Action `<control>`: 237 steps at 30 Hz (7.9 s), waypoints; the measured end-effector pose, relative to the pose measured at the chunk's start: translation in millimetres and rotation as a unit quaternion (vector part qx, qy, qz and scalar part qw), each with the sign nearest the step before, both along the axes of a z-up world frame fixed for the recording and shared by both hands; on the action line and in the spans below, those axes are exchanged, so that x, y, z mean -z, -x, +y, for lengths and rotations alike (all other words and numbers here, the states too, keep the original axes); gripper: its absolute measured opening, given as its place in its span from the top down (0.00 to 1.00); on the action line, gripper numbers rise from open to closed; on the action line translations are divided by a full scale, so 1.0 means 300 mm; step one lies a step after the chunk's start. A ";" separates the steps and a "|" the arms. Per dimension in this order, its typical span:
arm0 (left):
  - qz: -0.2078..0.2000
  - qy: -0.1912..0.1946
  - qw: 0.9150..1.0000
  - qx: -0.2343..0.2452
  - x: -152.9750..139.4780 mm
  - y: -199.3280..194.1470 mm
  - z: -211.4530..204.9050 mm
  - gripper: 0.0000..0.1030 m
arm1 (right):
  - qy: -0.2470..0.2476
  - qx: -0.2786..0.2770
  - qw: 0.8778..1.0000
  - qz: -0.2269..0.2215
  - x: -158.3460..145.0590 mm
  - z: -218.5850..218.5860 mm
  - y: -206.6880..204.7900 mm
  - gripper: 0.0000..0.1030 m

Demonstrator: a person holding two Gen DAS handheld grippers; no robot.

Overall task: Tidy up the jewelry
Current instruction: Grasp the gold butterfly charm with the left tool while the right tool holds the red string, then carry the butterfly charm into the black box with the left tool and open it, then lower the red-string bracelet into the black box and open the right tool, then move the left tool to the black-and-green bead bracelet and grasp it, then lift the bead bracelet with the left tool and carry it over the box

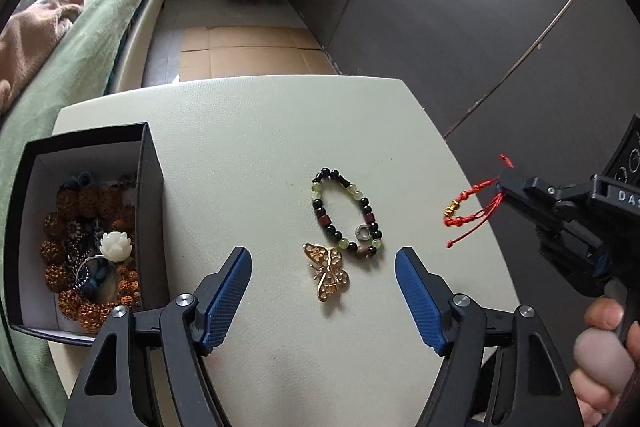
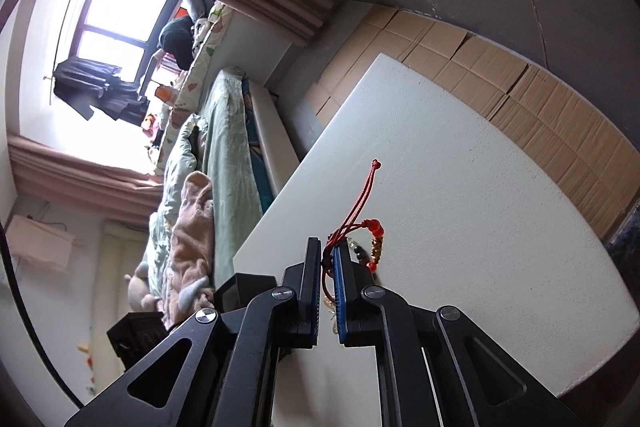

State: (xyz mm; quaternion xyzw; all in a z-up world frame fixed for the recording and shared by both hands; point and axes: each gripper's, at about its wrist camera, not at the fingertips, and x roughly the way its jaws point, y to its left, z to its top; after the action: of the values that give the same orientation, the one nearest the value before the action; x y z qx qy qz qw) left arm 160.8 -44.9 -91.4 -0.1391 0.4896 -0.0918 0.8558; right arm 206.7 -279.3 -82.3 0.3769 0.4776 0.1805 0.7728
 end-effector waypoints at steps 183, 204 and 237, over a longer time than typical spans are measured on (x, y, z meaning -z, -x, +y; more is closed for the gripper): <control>-0.054 -0.047 0.997 -0.007 -0.106 -0.048 -0.022 0.44 | 0.085 -0.035 0.996 0.006 -0.043 -0.035 -0.042 0.25; 0.056 -0.164 0.985 0.010 0.109 -0.160 -0.147 0.74 | 0.087 -0.021 0.996 0.014 -0.039 -0.122 -0.061 0.25; -0.048 0.032 0.998 -0.041 -0.132 -0.012 0.184 0.93 | 0.185 -0.181 0.966 0.003 0.042 0.268 -0.054 0.47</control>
State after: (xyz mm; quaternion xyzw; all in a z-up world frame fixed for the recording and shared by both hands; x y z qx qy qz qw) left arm 164.5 10.4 -51.7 -0.1815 0.4391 -0.0787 0.8764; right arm 222.9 -198.9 -94.9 0.1354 0.5651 0.2248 0.7822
